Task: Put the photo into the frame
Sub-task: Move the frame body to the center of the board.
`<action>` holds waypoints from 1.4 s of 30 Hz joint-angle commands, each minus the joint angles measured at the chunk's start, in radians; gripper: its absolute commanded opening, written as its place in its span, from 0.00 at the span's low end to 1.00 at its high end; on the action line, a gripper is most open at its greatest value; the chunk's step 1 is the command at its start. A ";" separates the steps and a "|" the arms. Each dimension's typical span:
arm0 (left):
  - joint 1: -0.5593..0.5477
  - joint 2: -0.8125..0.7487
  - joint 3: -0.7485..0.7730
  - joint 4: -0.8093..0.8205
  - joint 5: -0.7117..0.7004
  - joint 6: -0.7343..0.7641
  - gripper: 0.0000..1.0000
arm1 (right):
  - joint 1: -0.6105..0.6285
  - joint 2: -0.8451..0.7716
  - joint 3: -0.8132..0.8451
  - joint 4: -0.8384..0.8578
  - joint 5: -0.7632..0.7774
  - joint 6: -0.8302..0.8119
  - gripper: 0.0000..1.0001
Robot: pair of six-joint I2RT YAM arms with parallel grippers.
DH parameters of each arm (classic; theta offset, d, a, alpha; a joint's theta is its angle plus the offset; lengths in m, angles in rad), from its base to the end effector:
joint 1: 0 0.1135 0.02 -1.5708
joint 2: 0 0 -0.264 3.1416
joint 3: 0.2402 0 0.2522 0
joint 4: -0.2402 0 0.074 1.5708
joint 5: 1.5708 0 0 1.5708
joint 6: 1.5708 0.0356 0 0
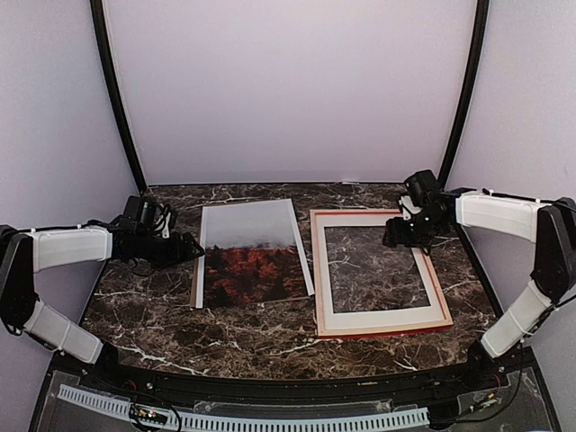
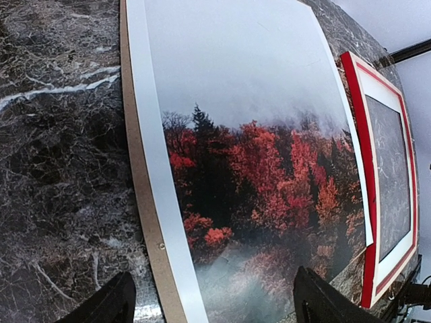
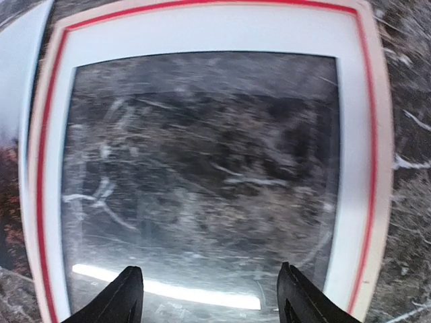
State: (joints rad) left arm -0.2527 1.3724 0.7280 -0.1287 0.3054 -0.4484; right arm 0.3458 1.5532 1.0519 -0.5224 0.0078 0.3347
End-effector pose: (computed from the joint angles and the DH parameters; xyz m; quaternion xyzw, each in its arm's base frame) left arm 0.2656 -0.0796 0.1977 -0.0302 0.9122 -0.2635 0.3124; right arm 0.2974 0.1069 0.2188 -0.0043 0.9628 0.0866 0.2559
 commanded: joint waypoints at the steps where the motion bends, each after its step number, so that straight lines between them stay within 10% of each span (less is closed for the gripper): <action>1: -0.005 0.021 0.035 0.007 -0.006 0.022 0.83 | 0.118 0.032 0.072 0.112 -0.073 0.029 0.69; 17: -0.005 0.067 0.027 0.032 -0.005 0.029 0.83 | 0.442 0.436 0.446 0.144 -0.151 0.028 0.70; 42: -0.005 0.113 0.026 0.073 0.034 0.013 0.85 | 0.422 0.622 0.560 0.004 -0.040 0.104 0.69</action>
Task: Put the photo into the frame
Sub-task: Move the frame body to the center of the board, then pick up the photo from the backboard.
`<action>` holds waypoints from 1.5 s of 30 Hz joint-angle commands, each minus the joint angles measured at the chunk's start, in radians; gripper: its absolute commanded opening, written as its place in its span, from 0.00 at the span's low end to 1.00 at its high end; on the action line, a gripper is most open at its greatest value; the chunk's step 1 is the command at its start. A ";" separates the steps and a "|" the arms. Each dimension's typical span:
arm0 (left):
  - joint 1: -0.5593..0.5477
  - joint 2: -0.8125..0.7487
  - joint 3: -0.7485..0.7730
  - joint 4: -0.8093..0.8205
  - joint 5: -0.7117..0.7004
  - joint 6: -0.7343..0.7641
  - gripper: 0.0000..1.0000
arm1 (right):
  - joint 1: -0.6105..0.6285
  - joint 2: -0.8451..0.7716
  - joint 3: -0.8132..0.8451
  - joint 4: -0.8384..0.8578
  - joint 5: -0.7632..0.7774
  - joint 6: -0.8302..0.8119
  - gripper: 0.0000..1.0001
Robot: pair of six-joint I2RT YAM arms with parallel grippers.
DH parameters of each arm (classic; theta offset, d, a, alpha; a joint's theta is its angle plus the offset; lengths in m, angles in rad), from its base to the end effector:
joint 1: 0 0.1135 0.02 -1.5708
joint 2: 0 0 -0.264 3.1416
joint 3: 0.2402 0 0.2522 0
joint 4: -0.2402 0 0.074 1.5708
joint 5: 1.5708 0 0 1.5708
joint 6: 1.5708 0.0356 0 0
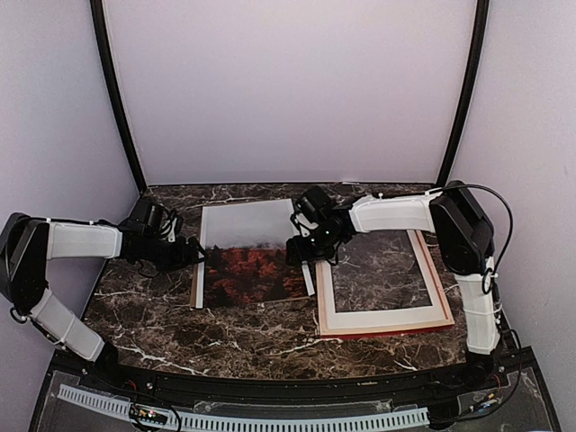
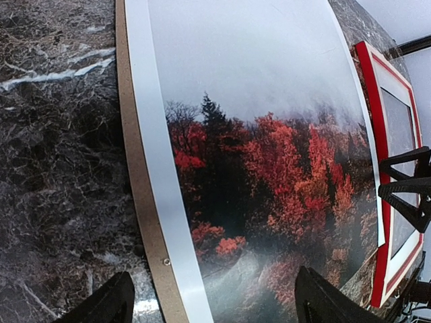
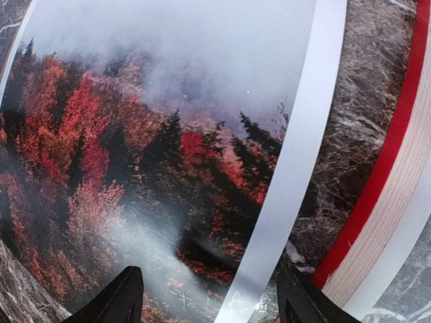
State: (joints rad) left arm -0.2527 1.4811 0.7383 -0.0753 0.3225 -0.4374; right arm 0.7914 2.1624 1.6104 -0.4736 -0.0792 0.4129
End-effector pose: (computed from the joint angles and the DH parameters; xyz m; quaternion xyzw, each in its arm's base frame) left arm 0.2790 -0.0837 0.1763 -0.0259 0.9195 -0.2632 0.2909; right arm 0.3242 0.3321 0.1616 -0.1915 0.9431 0.1838 0.2001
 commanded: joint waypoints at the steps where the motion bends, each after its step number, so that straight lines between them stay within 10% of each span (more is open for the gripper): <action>1: -0.005 0.006 0.013 0.021 0.018 0.001 0.85 | -0.024 0.015 0.000 -0.048 0.053 0.026 0.69; 22: -0.076 0.015 -0.038 0.086 0.012 -0.075 0.82 | -0.046 0.007 -0.094 0.042 -0.086 0.071 0.66; 45: -0.153 0.063 -0.122 0.168 -0.031 -0.148 0.76 | -0.113 -0.072 -0.285 0.294 -0.311 0.189 0.37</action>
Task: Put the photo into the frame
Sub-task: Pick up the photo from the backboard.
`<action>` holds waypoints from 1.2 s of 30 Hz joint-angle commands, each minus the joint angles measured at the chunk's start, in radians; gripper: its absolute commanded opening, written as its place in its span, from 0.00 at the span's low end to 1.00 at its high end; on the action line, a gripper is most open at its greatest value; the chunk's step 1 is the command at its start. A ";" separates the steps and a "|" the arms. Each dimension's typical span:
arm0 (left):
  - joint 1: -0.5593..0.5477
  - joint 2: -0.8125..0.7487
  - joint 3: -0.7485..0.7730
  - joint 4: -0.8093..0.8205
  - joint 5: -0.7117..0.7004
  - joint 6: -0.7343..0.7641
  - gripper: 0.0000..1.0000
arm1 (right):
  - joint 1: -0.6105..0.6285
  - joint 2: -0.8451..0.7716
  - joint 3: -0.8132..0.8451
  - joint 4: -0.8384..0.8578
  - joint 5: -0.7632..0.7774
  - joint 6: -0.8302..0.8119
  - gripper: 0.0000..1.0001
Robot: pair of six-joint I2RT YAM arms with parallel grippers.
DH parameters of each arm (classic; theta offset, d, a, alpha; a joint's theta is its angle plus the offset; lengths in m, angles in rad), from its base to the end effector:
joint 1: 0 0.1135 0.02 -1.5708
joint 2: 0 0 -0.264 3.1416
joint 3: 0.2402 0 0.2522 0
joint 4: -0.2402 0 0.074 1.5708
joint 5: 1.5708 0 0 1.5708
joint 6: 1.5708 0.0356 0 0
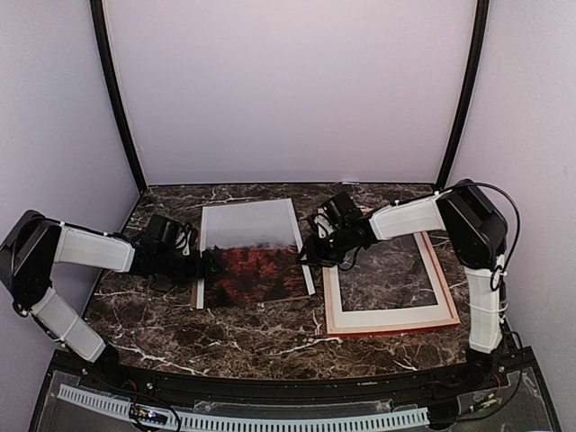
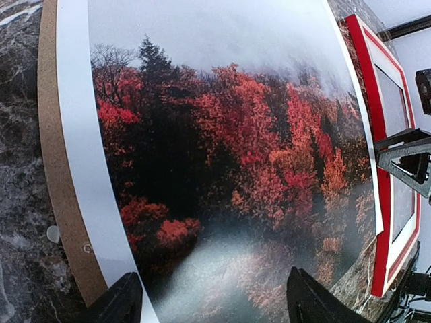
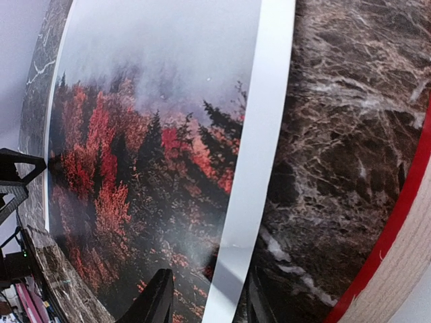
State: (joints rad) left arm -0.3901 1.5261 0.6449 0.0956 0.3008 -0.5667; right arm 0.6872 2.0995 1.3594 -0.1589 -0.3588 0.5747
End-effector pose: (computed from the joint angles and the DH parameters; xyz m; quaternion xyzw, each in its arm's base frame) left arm 0.2611 -0.1188 0.1500 -0.0234 0.9150 -0.2970 0.2721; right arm 0.3332 0.2896 0.1366 -0.1109 0.9242 0.3274 0.1625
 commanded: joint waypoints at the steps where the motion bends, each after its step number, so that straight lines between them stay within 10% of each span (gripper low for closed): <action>1: -0.018 0.017 -0.029 -0.002 -0.011 -0.020 0.75 | -0.010 -0.011 -0.035 -0.017 -0.036 0.029 0.36; 36: -0.033 0.017 -0.024 -0.019 -0.043 -0.018 0.75 | -0.011 -0.060 0.020 -0.055 -0.063 -0.009 0.15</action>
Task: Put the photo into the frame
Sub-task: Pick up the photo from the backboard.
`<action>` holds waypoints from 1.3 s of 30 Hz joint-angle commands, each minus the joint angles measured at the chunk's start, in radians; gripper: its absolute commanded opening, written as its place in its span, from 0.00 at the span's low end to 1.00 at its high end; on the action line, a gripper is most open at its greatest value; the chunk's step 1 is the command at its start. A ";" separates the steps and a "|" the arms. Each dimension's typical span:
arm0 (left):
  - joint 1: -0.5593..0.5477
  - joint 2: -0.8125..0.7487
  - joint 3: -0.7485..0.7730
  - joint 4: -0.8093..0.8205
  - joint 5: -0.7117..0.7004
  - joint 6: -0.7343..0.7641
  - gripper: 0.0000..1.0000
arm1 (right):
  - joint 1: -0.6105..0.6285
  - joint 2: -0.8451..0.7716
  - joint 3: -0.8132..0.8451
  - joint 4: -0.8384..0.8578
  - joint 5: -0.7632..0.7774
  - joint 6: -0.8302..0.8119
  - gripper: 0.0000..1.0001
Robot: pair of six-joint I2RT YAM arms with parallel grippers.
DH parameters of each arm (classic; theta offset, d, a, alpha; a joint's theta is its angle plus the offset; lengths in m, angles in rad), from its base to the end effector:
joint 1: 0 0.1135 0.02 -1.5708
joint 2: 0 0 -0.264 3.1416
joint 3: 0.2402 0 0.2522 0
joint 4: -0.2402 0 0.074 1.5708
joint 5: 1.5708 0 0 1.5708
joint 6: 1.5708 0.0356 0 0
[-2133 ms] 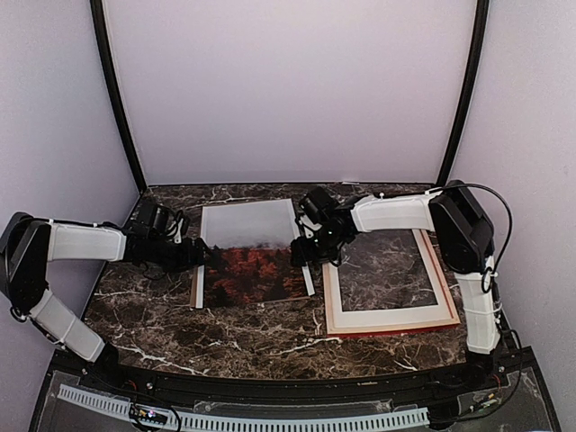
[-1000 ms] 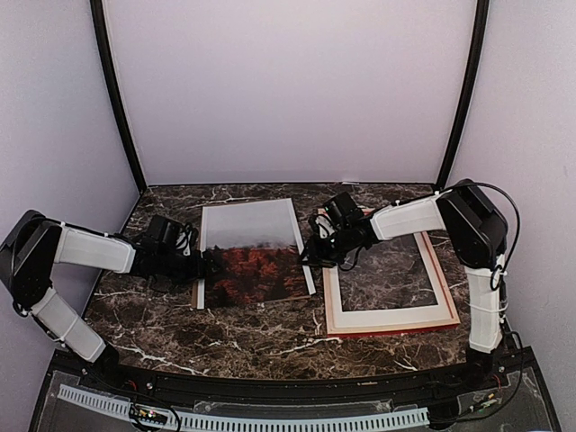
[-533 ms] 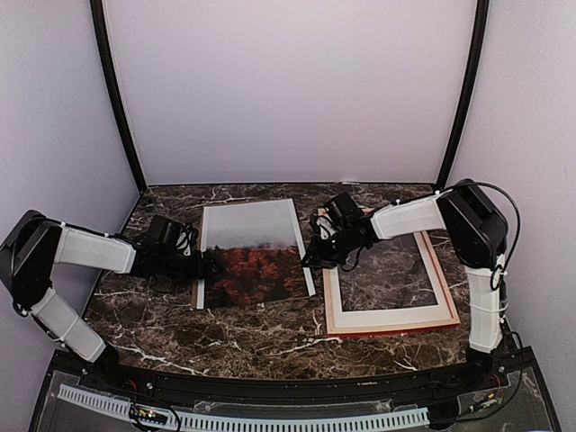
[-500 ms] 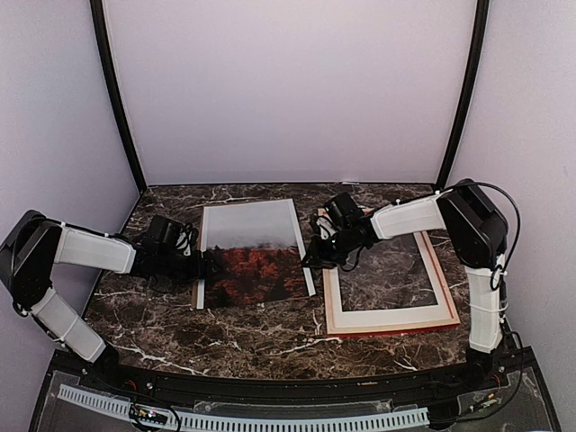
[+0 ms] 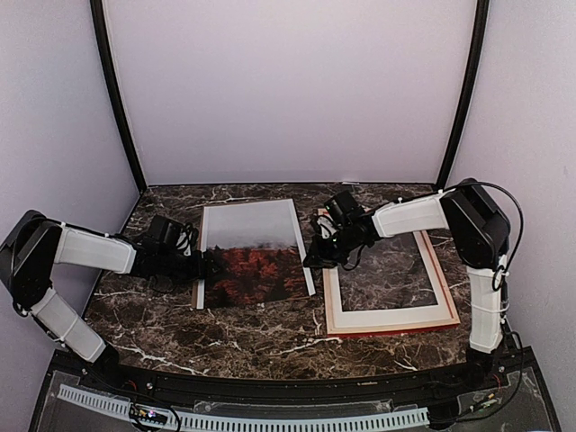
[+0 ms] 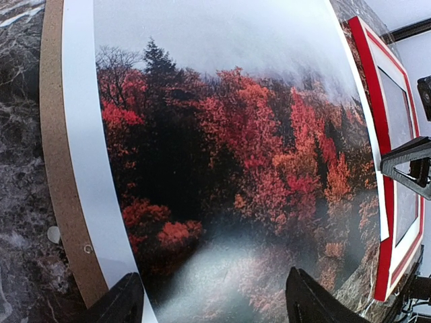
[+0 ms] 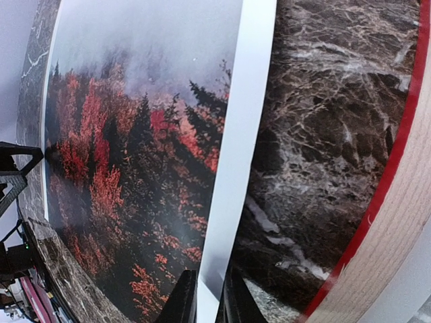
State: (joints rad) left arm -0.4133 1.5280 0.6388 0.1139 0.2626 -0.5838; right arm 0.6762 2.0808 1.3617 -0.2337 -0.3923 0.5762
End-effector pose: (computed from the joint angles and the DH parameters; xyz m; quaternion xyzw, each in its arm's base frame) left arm 0.2592 -0.1237 0.1490 -0.0273 0.9150 -0.2896 0.2796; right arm 0.3305 0.2826 0.1406 -0.1059 0.9302 0.3252 0.1329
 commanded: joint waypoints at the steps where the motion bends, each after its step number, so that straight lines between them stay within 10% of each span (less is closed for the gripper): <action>1: -0.010 0.016 -0.018 -0.037 -0.004 -0.002 0.75 | 0.000 -0.043 0.017 0.023 -0.033 -0.008 0.14; 39: -0.022 -0.084 -0.001 -0.030 0.010 -0.017 0.78 | 0.000 -0.119 0.031 -0.036 -0.013 -0.048 0.00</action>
State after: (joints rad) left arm -0.4252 1.5166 0.6388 0.1143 0.2577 -0.5892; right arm 0.6743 2.0491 1.3594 -0.1894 -0.4870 0.5877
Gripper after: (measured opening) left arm 0.776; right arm 0.006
